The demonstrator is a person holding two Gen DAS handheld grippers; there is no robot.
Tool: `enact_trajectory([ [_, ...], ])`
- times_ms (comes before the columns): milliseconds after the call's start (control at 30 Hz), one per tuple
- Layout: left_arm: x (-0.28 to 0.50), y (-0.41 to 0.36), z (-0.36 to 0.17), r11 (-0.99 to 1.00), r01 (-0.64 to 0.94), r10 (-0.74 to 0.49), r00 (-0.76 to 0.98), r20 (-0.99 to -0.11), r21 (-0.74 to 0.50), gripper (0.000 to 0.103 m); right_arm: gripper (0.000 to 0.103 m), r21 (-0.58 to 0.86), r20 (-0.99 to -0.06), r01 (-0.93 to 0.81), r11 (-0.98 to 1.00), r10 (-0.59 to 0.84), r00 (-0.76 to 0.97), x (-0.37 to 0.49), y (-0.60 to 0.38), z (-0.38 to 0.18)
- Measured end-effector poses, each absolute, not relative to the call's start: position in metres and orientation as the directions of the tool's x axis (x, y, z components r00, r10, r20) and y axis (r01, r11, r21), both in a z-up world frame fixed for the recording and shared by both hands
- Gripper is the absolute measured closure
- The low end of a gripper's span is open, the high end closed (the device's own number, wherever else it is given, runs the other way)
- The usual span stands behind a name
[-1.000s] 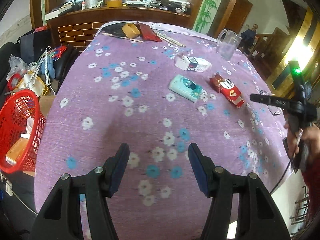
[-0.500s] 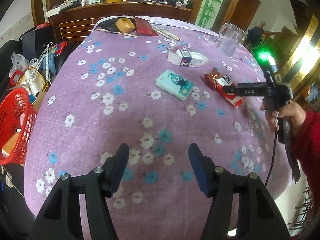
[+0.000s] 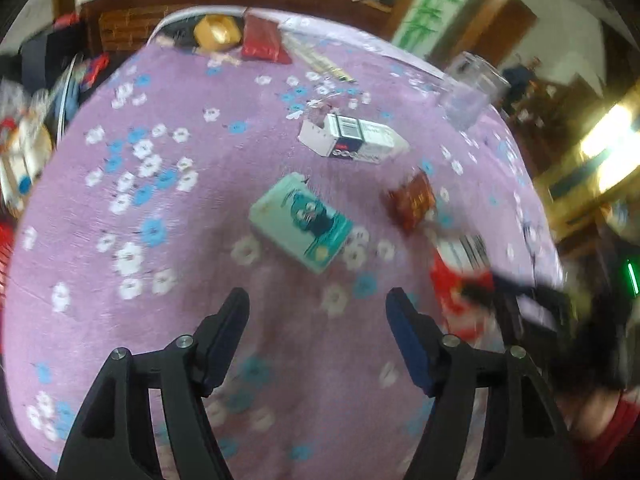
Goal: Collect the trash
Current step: 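Grasp the red snack packet with the right tool while the left tool grasps the teal tissue pack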
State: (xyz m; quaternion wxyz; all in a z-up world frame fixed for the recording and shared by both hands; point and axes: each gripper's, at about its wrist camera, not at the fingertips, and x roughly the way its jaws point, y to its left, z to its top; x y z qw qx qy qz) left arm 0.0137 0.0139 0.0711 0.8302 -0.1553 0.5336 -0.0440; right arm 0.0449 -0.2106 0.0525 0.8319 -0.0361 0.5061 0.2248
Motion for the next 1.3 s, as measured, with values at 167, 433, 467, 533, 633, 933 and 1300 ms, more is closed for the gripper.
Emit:
enact_trajectory([
  [167, 0.053, 0.014, 0.049, 0.917, -0.262, -0.192, 0.369, -0.909, -0.3, 0.034, 0.066, 0.225, -0.829, -0.358, 0.906, 0.371, 0.419, 0.025, -0.234, 0.068],
  [433, 0.092, 0.004, 0.018, 0.907, -0.356, -0.117, 0.297, -0.948, -0.224, 0.034, 0.066, 0.275, -0.798, -0.324, 0.905, 0.403, 0.448, 0.0, -0.256, 0.082],
  [467, 0.095, 0.002, 0.015, 0.914, -0.346, -0.109, 0.292, -0.95, -0.211, 0.034, 0.066, 0.277, -0.798, -0.319, 0.906, 0.402, 0.449, -0.001, -0.258, 0.082],
  [533, 0.098, -0.002, 0.014, 0.932, -0.31, -0.085, 0.317, -0.945, -0.188, 0.038, 0.066, 0.283, -0.797, -0.314, 0.906, 0.404, 0.449, -0.005, -0.26, 0.083],
  [633, 0.098, -0.003, 0.014, 0.952, -0.258, -0.075, 0.331, -0.941, -0.167, 0.048, 0.066, 0.287, -0.797, -0.309, 0.907, 0.405, 0.449, -0.012, -0.263, 0.083],
  [933, 0.044, 0.013, 0.018, 0.976, -0.102, -0.14, 0.388, -0.911, -0.193, 0.066, 0.066, 0.328, -0.791, -0.301, 0.895, 0.434, 0.43, -0.026, -0.247, 0.08],
  [1300, -0.041, 0.031, 0.027, 0.978, 0.031, -0.202, 0.371, -0.907, -0.205, 0.075, 0.066, 0.326, -0.795, -0.335, 0.884, 0.448, 0.409, -0.053, -0.195, 0.081],
])
